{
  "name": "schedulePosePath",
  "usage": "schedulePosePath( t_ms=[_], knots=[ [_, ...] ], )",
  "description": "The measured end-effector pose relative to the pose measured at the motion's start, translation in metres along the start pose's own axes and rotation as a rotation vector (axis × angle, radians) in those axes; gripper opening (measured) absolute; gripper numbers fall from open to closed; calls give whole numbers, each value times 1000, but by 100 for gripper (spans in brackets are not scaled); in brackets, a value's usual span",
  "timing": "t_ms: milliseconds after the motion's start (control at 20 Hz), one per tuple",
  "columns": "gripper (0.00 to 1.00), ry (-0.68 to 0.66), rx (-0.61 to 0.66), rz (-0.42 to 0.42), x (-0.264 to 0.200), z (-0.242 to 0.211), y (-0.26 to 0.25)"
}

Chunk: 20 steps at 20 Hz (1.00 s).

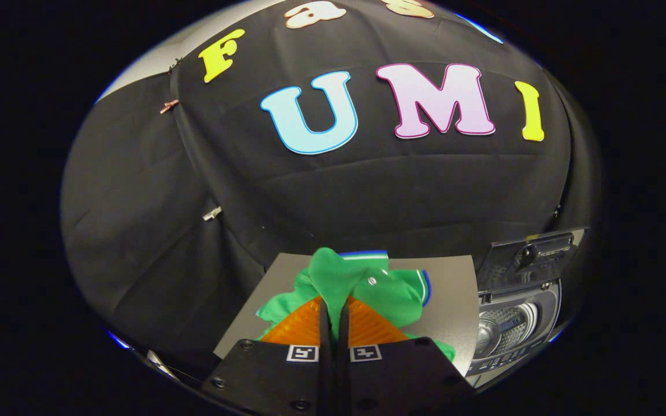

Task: Put the clothes into the washing machine and then close the washing machine lid.

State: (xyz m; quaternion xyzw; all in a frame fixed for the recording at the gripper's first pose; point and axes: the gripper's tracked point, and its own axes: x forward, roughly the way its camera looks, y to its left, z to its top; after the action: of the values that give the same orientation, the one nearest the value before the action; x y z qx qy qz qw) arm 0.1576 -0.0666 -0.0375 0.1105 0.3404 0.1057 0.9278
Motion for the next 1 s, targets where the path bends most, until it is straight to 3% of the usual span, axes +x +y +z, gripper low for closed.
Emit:
schedulePosePath(
  t_ms=[400, 650, 1000],
  knots=[
    [5, 58, 39, 87, -20, 7, -76],
    [5, 19, -3, 154, -42, 39, -136],
    [5, -5, 89, 120, -72, 62, -263]
  ],
)
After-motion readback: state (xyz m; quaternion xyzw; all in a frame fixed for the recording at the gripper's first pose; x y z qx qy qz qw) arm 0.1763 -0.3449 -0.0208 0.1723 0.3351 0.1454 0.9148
